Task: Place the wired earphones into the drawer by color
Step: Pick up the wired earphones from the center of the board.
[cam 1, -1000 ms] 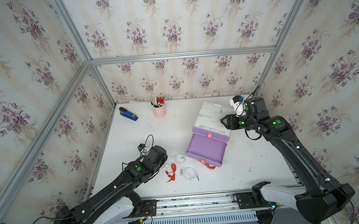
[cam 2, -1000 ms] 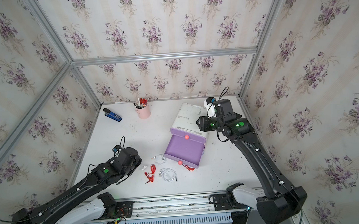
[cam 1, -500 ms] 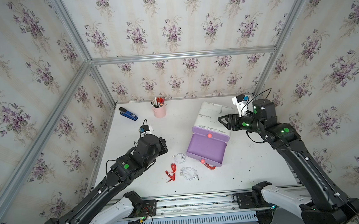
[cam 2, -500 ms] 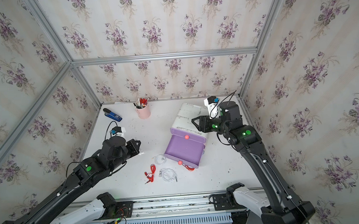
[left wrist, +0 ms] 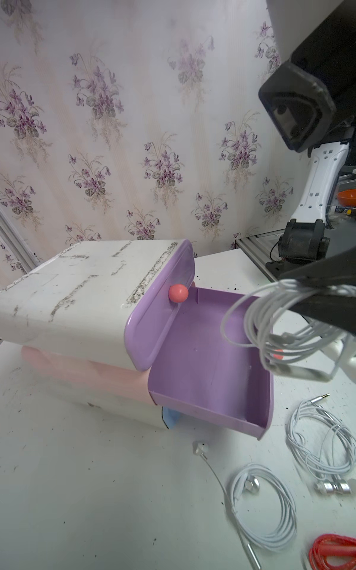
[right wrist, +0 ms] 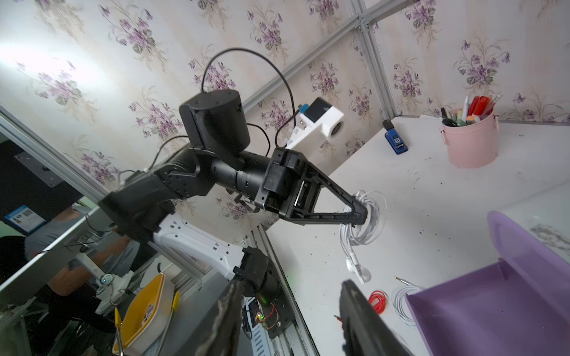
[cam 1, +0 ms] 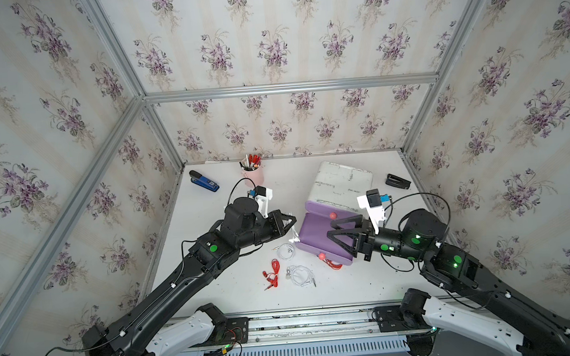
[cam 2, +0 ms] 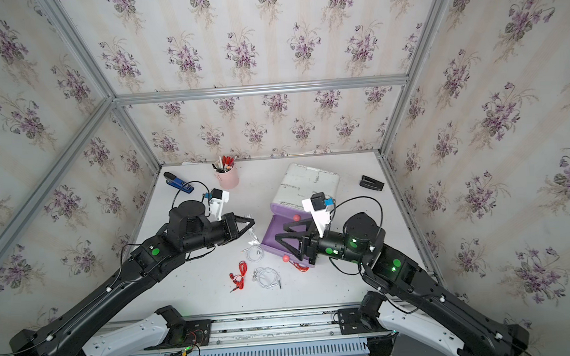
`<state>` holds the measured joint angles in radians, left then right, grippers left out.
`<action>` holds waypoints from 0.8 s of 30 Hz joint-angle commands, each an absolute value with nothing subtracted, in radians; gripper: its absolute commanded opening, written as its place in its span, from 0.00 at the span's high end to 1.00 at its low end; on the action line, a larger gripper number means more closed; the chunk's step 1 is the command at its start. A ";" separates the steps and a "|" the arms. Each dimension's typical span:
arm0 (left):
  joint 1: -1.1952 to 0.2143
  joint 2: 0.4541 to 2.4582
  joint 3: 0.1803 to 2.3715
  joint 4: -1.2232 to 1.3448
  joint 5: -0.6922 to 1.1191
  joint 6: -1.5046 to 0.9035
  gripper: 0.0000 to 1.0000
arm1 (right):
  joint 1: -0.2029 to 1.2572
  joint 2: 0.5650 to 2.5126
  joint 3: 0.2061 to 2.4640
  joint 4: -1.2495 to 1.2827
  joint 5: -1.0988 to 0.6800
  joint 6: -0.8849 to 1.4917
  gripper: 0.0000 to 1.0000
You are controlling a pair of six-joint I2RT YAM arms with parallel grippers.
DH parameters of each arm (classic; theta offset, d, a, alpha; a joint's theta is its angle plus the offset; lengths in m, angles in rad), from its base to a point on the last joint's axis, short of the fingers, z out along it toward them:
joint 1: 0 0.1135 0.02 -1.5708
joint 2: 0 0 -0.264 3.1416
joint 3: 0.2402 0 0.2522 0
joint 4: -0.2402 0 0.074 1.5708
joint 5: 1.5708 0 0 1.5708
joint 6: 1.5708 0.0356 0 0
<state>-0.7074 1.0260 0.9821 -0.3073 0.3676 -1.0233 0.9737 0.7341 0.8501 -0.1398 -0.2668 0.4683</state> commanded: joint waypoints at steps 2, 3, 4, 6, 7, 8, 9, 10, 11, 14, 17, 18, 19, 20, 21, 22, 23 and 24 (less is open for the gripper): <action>-0.718 1.045 1.000 -0.253 0.395 -1.040 0.96 | 1.178 0.809 0.871 -0.156 0.051 0.381 0.47; -0.719 1.046 0.999 -0.252 0.393 -1.041 0.96 | 1.217 0.845 0.890 -0.176 0.109 0.368 0.47; -0.721 1.048 0.997 -0.252 0.388 -1.043 0.96 | 1.240 0.887 0.914 -0.199 0.157 0.362 0.47; -0.721 1.049 0.990 -0.248 0.387 -1.053 0.96 | 1.272 0.950 0.948 -0.233 0.223 0.353 0.47; -0.721 1.051 0.985 -0.241 0.391 -1.060 0.96 | 1.282 0.971 0.956 -0.232 0.243 0.348 0.47; -0.723 1.052 0.982 -0.236 0.393 -1.061 0.96 | 1.284 0.985 0.961 -0.229 0.257 0.345 0.47; -0.724 1.054 0.982 -0.236 0.394 -1.063 0.96 | 1.285 0.994 0.960 -0.221 0.272 0.344 0.47; -0.726 1.054 0.980 -0.236 0.392 -1.063 0.96 | 1.285 1.003 0.962 -0.211 0.282 0.339 0.47; -0.727 1.053 0.979 -0.236 0.389 -1.065 0.96 | 1.285 1.014 0.966 -0.209 0.288 0.333 0.46; -0.728 1.051 0.978 -0.231 0.389 -1.066 0.96 | 1.285 1.070 1.010 -0.272 0.345 0.332 0.46; -0.730 1.052 0.974 -0.229 0.391 -1.068 0.96 | 1.284 1.093 1.021 -0.289 0.388 0.335 0.46; -0.731 1.052 0.974 -0.229 0.390 -1.066 0.96 | 1.282 1.095 1.016 -0.281 0.387 0.333 0.46; -0.731 1.054 0.972 -0.228 0.391 -1.067 0.96 | 1.282 1.100 1.014 -0.279 0.387 0.332 0.46; -0.731 1.054 0.970 -0.227 0.389 -1.070 0.96 | 1.280 1.107 1.015 -0.286 0.396 0.334 0.46; -0.731 1.054 0.967 -0.226 0.387 -1.071 0.96 | 1.277 1.113 1.016 -0.291 0.401 0.338 0.46; -0.731 1.054 0.964 -0.223 0.387 -1.076 0.96 | 1.274 1.116 1.013 -0.293 0.402 0.341 0.46; -0.731 1.054 0.963 -0.220 0.389 -1.076 0.96 | 1.268 1.117 1.011 -0.288 0.396 0.343 0.46; -0.732 1.054 0.962 -0.219 0.391 -1.076 0.96 | 1.264 1.117 1.008 -0.281 0.389 0.344 0.46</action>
<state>-0.7311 1.0534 0.9627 -0.2657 0.3851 -1.0733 1.2724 1.1152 1.0111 -0.2794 0.3668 0.3408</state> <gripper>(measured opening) 0.086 0.542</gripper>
